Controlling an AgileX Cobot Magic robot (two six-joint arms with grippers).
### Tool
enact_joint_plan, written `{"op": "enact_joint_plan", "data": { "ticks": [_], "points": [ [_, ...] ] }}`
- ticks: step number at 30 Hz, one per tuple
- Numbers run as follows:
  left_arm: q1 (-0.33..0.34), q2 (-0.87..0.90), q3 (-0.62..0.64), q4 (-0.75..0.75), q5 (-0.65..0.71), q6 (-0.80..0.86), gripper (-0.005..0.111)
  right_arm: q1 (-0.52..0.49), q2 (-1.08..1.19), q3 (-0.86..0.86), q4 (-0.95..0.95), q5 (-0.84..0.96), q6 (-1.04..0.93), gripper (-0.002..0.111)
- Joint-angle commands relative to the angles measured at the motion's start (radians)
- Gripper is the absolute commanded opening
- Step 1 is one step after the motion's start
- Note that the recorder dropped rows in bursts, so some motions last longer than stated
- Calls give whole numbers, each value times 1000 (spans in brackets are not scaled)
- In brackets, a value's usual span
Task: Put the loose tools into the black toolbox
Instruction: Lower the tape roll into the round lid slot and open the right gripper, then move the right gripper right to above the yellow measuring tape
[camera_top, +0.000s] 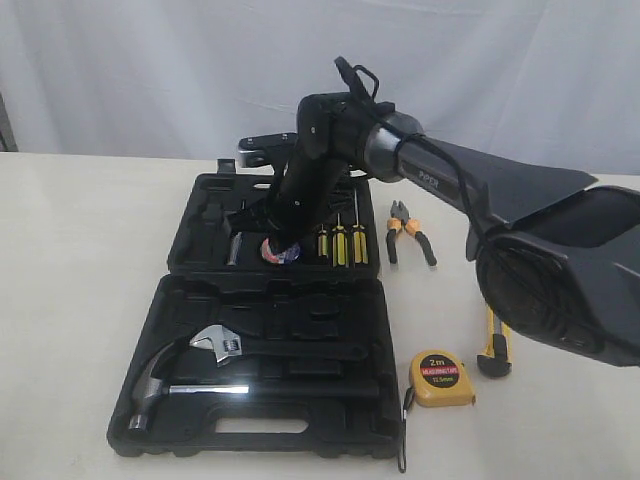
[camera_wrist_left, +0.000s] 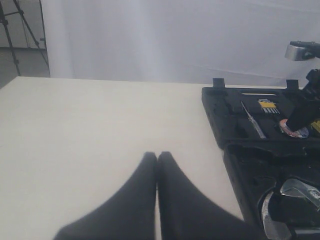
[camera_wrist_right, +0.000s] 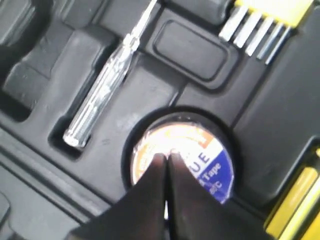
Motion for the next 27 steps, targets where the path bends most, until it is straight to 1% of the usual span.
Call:
{"op": "enact_joint_plan", "data": {
  "ticks": [1, 5, 10, 20, 24, 27],
  "points": [
    [-2, -3, 2, -2, 0, 0, 0, -2, 14, 3, 3, -15, -9, -1],
    [-2, -3, 2, -2, 0, 0, 0, -2, 23, 3, 3, 1, 0, -1],
    [-2, -3, 2, -2, 0, 0, 0, -2, -35, 3, 3, 16, 0, -1],
    [-2, -3, 2, -2, 0, 0, 0, -2, -195, 3, -35, 126, -8, -1],
    [-2, -3, 2, -2, 0, 0, 0, -4, -232, 3, -35, 226, -13, -1],
    [-2, -3, 2, -2, 0, 0, 0, -4, -254, 8, -27, 226, -24, -1]
  ]
}}
